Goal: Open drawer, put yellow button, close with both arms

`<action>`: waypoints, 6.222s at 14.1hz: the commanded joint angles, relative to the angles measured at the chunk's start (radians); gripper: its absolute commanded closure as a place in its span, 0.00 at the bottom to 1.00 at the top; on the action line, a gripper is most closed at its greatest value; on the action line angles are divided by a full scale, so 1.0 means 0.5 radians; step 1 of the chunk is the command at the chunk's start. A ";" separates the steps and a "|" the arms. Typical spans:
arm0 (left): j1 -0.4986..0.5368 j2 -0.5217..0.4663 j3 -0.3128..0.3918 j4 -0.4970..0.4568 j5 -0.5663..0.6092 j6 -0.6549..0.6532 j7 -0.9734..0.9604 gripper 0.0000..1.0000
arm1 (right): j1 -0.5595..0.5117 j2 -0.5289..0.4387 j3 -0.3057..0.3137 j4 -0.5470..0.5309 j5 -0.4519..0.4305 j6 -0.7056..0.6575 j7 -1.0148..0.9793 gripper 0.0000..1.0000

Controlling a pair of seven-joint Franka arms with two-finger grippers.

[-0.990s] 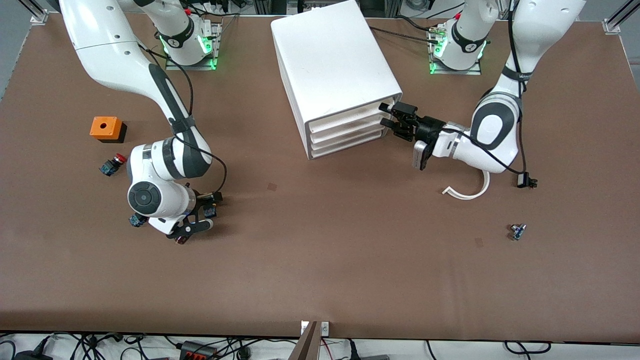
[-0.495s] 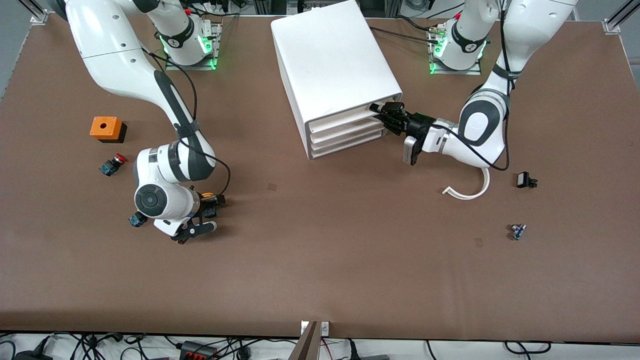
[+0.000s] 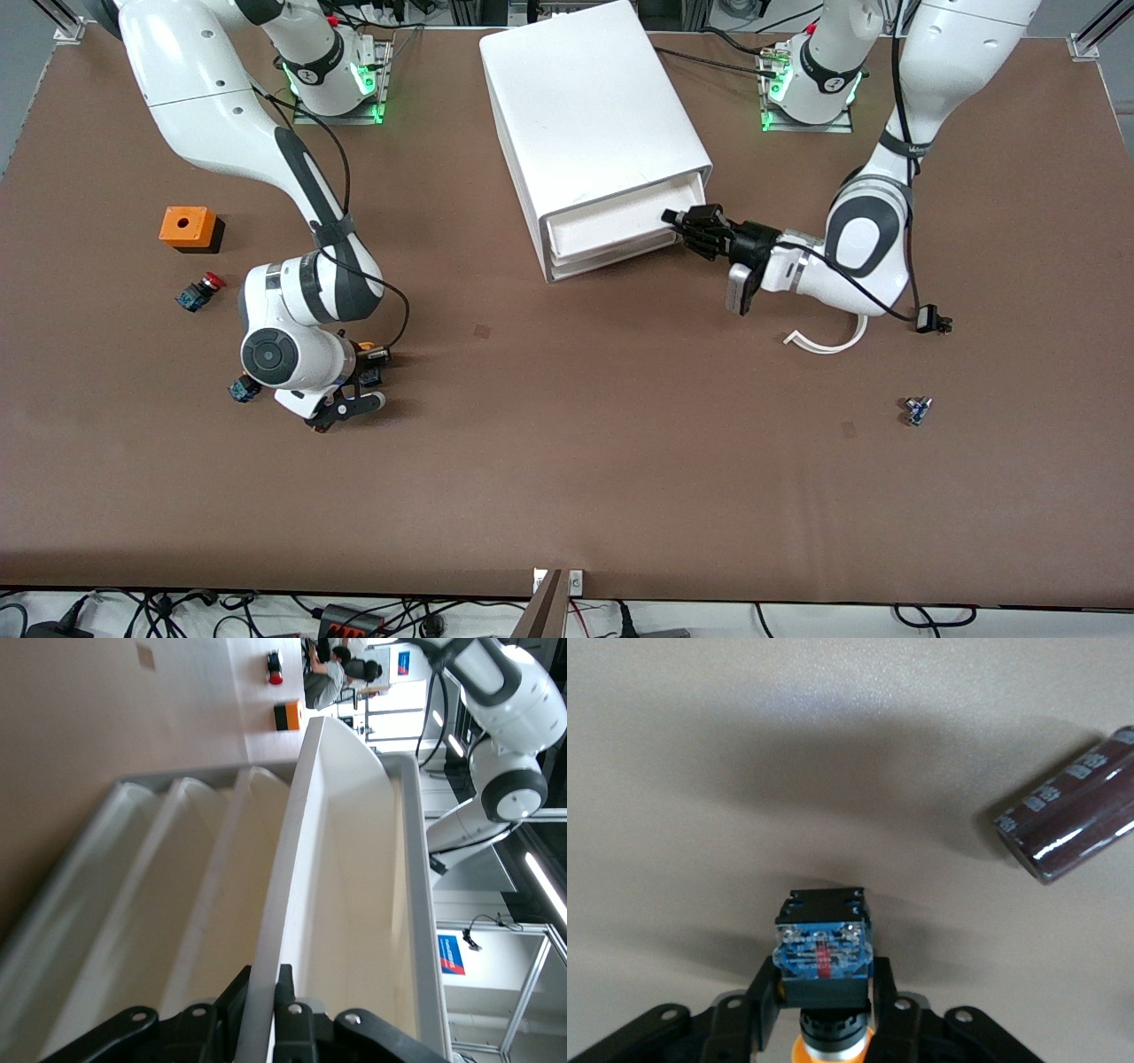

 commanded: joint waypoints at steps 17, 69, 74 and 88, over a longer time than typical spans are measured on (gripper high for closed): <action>0.058 -0.059 0.082 0.961 1.250 -0.222 -1.656 0.00 | 0.211 -0.296 0.107 1.001 0.131 -0.898 -0.012 1.00; -0.015 -0.233 -0.228 0.599 2.314 0.607 -2.836 0.00 | 0.713 -0.094 0.122 1.326 0.095 -0.601 1.298 0.00; -0.024 -0.265 -0.471 0.275 2.314 1.189 -3.060 0.00 | 0.268 -0.094 0.119 1.277 0.033 -0.883 0.839 0.00; -0.270 -0.204 -0.759 0.290 2.311 0.806 -3.680 0.00 | -0.453 -0.382 0.119 1.274 0.024 -1.239 0.495 0.00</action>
